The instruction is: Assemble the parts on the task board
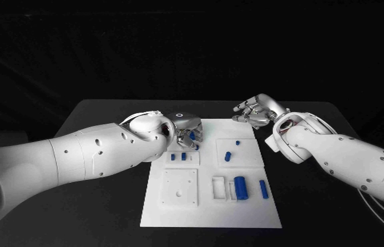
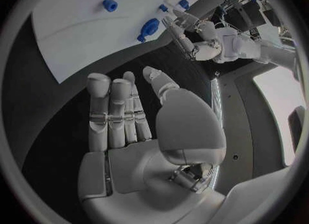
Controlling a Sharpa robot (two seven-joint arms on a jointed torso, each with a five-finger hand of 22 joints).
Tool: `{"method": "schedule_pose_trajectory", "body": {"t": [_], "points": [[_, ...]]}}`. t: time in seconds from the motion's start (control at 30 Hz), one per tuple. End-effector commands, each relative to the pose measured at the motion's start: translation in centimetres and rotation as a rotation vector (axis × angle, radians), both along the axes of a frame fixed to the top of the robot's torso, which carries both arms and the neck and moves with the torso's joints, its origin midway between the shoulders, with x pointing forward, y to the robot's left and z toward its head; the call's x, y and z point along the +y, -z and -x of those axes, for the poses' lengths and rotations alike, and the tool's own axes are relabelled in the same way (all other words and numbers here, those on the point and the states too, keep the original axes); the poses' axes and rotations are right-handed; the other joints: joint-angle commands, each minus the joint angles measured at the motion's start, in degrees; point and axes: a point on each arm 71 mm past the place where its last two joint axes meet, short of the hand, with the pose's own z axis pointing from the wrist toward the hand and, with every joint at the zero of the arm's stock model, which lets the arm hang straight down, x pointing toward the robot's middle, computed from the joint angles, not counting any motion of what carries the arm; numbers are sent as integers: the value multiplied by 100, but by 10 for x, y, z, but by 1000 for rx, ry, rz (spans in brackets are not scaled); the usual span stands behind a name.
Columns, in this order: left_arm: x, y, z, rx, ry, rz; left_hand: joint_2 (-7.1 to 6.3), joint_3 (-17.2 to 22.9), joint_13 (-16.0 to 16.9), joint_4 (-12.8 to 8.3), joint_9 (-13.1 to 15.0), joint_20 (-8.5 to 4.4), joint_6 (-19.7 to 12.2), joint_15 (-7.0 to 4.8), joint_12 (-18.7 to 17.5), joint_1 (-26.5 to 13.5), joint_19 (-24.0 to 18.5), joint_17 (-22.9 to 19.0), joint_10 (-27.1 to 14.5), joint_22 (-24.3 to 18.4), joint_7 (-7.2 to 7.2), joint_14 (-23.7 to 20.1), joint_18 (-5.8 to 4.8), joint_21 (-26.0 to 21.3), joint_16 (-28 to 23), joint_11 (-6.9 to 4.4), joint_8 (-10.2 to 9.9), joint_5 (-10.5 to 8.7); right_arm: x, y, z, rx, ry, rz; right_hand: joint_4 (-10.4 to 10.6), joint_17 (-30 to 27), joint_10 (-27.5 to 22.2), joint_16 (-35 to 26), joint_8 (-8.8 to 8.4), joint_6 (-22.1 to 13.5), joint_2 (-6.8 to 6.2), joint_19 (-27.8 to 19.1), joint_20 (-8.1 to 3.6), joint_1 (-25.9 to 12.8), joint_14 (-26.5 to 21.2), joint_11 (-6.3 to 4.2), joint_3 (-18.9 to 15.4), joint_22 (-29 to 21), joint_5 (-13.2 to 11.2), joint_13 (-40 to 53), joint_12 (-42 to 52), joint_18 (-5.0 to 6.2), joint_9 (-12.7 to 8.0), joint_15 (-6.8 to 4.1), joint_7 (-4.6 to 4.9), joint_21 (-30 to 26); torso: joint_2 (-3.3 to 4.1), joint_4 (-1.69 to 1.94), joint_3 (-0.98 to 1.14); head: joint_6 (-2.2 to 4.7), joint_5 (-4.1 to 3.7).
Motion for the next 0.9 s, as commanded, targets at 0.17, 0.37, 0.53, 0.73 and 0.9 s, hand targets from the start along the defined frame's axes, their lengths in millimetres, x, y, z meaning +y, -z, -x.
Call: {"method": "schedule_pose_trajectory", "body": {"t": [0.17,0.37,0.53,0.73,0.9], "points": [[-2,6,-1,-5,14,-17,-48,93,-8,-1,-7,14,-59,0,-41,-16,-46,-10,-41,134,0,-45,86,138,143,2,-16,30,2,-2,1,-13,-9,-6,6,-10,44,10,-30,8,-8,242,-36,-25,-20,3,41,335,19,-25,-40,111,-6,-5,27,-37,-1,6,-2,-20,-23],[-3,9,-1,-3,14,-17,-48,150,-7,0,-8,14,-77,0,-39,-18,-65,-10,-30,135,5,-40,100,259,250,0,-18,38,2,-3,1,-14,-10,-7,7,-12,46,11,-30,9,-9,242,-37,-26,-19,3,40,335,21,-33,-48,110,-6,-5,27,-40,0,6,1,-39,-27],[-3,12,-2,2,12,-19,-32,192,-7,3,-7,10,-75,-4,-39,-25,-88,4,34,135,0,-35,106,373,361,-18,-18,35,2,-3,1,-16,-10,-8,7,-12,47,11,-30,9,-9,242,-37,-26,-18,3,39,335,22,-35,-50,110,-7,-5,27,-41,-9,3,-4,-49,-29],[-3,15,-3,8,8,-24,-10,220,-6,9,-6,-2,-38,-21,-36,-34,-108,20,152,135,-12,-48,98,469,468,-52,-17,34,2,-4,1,-17,-12,-8,7,-12,47,11,-30,9,-9,242,-37,-26,-18,3,39,335,22,-35,-50,110,-7,-5,27,-41,-11,8,-4,-56,-27],[-3,18,-4,14,7,-27,15,223,-5,26,-7,-14,-13,-30,-35,-48,-118,34,219,130,-21,-48,87,560,594,-74,-17,15,3,-4,1,-18,-13,-9,7,-12,47,11,-30,9,-9,242,-37,-26,-18,3,39,335,22,-35,-50,110,-7,-5,27,-41,-8,7,-5,-49,-56]]}}
